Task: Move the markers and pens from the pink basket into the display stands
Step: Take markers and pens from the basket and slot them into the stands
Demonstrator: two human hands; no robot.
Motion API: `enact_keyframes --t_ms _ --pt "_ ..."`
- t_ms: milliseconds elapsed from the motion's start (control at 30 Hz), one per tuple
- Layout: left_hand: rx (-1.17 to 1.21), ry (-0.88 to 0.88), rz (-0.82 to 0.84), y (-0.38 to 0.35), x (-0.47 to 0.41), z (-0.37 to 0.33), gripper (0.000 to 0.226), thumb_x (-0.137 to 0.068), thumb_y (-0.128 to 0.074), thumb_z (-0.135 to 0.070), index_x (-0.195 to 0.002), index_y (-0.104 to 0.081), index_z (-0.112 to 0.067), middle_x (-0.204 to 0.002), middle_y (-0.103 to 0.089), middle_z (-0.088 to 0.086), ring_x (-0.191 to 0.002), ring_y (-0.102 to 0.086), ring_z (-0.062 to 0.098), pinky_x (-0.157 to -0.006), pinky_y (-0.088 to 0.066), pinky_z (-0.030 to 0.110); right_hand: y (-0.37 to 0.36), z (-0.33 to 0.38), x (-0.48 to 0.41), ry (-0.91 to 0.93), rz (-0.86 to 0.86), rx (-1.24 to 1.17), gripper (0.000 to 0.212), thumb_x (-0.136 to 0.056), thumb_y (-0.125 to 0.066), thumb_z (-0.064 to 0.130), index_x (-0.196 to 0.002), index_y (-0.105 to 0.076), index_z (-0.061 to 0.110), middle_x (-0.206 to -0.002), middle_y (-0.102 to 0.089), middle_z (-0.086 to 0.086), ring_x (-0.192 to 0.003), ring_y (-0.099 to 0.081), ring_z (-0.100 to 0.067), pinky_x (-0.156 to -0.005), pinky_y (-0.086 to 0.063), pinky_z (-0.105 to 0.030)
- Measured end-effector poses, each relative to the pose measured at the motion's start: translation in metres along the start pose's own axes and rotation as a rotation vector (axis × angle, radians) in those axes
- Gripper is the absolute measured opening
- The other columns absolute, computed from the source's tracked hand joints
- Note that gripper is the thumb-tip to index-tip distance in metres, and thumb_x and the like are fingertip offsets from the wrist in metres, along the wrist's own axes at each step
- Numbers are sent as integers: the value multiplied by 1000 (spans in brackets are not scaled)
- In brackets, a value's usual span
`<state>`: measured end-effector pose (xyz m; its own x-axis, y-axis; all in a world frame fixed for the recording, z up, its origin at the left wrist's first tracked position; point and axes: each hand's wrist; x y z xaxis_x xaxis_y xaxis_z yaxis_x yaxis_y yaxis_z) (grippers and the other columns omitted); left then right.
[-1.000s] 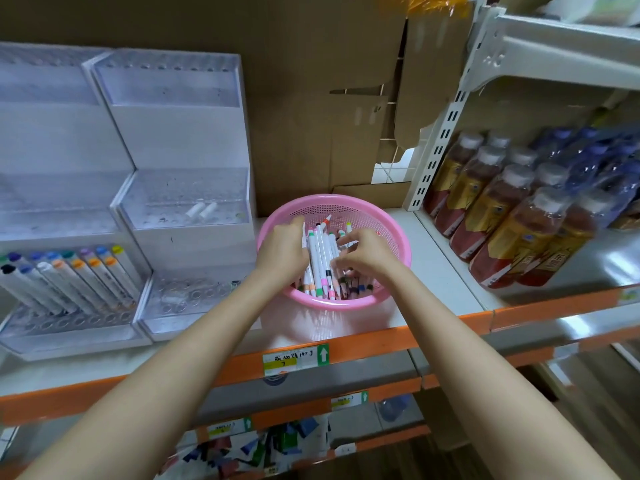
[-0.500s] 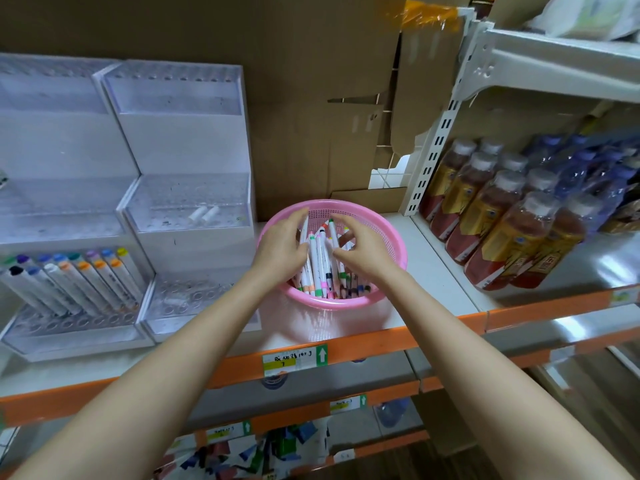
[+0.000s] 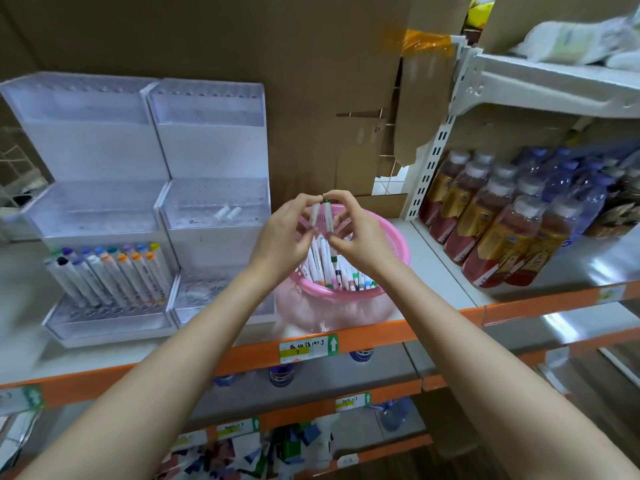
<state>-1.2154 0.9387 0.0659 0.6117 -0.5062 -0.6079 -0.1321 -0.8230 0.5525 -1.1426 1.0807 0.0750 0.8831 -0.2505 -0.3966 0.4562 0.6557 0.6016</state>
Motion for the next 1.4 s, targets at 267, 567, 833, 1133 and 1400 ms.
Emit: enact_keyframes --t_ms 267,567,833,1133,1400 --pt "-2 7 -153 67 15 -3 43 -81 -70 -5 -121 -55 -12 -90 -57 -3 -70 -62 13 -57 -44 4 -29 58 -6 80 -68 -71 55 -80 -66 0 -123 -46 27 -78 -51 -1 -68 -59 -23 -64 -53 -33" --pt "-143 43 -125 148 51 30 44 -84 -66 -4 -125 -49 -12 -89 -51 -8 -67 -58 9 -60 -46 14 -89 109 -7 98 -20 -54 56 -83 -66 0 -127 -40 23 -81 -49 4 -68 -63 -29 -67 -55 -47" --pt "-146 95 -84 197 81 63 45 -85 -65 -4 -126 -48 -14 -91 -53 -3 -71 -62 16 -67 -55 32 -140 150 -1 86 -8 -73 51 -85 -63 -3 -126 -42 19 -86 -49 -1 -73 -65 -27 -57 -48 -18" --pt "-127 104 -116 238 108 96 42 -83 -67 -2 -122 -52 -8 -90 -59 7 -73 -61 20 -62 -47 14 -192 181 3 78 -32 -74 52 -84 -66 0 -125 -42 18 -81 -48 5 -70 -63 -25 -62 -53 -36" --pt "-113 157 -123 268 126 121 44 -85 -66 -5 -125 -49 -12 -91 -57 5 -68 -57 6 -63 -41 3 -231 206 4 101 6 -86 53 -83 -65 -1 -125 -42 21 -82 -52 -4 -67 -60 -22 -60 -52 -27"
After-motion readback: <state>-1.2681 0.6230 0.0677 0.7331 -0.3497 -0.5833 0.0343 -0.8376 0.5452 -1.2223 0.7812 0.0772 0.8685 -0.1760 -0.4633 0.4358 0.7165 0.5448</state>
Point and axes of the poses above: each hand's wrist, its own x-axis away from the middle knuckle, its own y-axis out of the back of the hand, z = x × y
